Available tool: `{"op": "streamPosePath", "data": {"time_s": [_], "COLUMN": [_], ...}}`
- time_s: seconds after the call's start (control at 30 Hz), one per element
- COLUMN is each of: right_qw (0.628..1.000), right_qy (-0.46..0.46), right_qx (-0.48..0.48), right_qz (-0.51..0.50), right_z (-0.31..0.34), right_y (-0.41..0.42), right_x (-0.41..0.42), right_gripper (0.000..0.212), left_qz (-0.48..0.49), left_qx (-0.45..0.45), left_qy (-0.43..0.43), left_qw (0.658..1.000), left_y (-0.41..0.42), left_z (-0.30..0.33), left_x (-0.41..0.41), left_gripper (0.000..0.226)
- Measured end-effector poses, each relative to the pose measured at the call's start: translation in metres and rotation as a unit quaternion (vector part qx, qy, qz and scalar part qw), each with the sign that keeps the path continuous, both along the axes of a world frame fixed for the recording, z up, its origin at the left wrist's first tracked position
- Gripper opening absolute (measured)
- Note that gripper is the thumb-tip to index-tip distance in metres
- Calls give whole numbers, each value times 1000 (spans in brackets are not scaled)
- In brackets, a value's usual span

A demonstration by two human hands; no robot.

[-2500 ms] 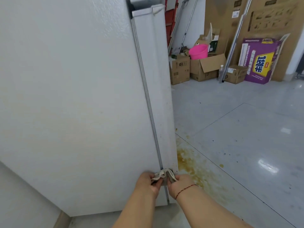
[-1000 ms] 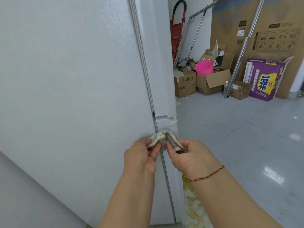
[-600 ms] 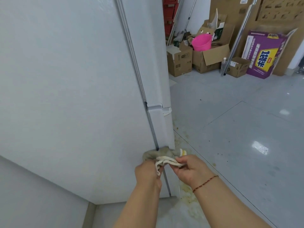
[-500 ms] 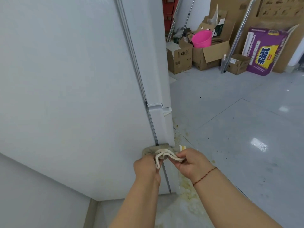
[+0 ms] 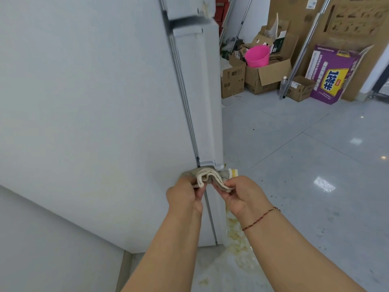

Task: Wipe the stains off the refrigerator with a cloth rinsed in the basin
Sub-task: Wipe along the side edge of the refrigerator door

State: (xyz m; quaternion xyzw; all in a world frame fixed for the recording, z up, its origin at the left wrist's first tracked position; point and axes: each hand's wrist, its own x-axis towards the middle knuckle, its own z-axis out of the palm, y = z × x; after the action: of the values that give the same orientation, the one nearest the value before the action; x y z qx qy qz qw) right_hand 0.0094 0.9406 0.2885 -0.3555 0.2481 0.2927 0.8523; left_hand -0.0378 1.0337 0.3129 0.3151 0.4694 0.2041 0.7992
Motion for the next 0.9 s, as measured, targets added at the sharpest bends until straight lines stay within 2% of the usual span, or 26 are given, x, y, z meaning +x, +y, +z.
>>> {"op": "streamPosePath", "data": {"time_s": [0.2, 0.4, 0.5, 0.6, 0.77, 0.9], "right_qw": [998, 996, 993, 984, 967, 945], "right_qy": [-9, -80, -92, -127, -148, -165], "right_qx": [29, 32, 57, 65, 80, 80], "right_qz": [-55, -34, -55, -104, -191, -272], "right_z": [34, 85, 111, 138, 183, 207], "right_y": [5, 4, -6, -19, -52, -88], "right_x": [-21, -45, -53, -51, -35, -17], "right_gripper": [30, 33, 26, 29, 32, 29], "left_qz": [-10, -50, -57, -85, -166, -251], "left_qx": [-12, -27, -24, 16, 55, 46], "left_qy": [-33, -142, -188, -200, -230, -253], "left_qw": [999, 988, 980, 976, 957, 933], "left_y": [2, 13, 9, -9, -47, -83], "left_z": [32, 72, 96, 123, 166, 190], "left_x": [-10, -38, -49, -48, -32, -11], "left_gripper": [19, 19, 22, 26, 19, 20]}}
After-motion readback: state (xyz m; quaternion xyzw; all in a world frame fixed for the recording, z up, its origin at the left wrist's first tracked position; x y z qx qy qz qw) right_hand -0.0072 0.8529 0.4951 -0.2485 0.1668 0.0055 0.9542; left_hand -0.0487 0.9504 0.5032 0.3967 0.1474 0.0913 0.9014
